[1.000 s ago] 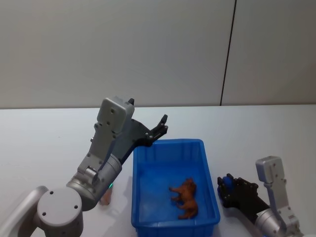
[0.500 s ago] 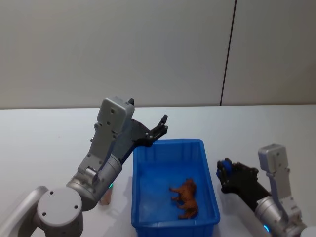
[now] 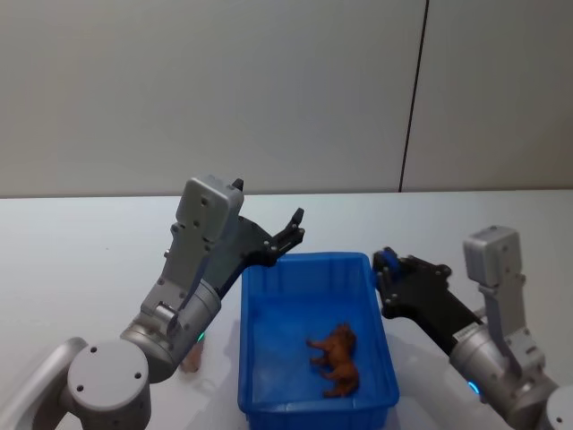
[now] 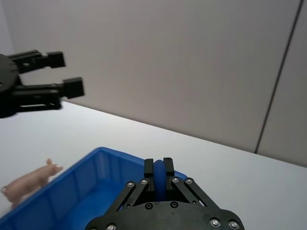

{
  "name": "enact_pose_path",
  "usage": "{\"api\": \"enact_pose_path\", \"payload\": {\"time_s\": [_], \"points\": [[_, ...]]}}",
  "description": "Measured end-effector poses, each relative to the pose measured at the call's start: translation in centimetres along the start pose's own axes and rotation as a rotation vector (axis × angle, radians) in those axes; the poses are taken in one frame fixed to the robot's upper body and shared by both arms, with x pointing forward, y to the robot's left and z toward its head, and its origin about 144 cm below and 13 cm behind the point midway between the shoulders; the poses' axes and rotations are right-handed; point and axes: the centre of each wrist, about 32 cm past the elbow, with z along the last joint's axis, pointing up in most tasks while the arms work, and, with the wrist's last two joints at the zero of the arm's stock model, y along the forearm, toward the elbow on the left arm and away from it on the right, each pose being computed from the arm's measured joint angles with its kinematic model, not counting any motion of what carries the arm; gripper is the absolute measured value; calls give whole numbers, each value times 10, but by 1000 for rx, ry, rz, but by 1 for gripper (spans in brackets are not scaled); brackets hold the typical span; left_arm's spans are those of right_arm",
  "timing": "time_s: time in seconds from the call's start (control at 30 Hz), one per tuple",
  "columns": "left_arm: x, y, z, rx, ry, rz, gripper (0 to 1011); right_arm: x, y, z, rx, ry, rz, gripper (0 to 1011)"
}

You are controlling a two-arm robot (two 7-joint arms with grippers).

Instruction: Pick up the two dolls from the table and place them into the box.

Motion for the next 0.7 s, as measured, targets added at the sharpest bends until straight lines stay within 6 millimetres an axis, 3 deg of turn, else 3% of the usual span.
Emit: {"api": "enact_pose_path", "payload": {"time_s": [0.47,0.7], "points": [[0,0,0,0,0,0,1001,-15,26,4,-43,14,170,128],[0,0,0,0,0,0,1001,-20,38,-2,-87,16,209,348]]}}
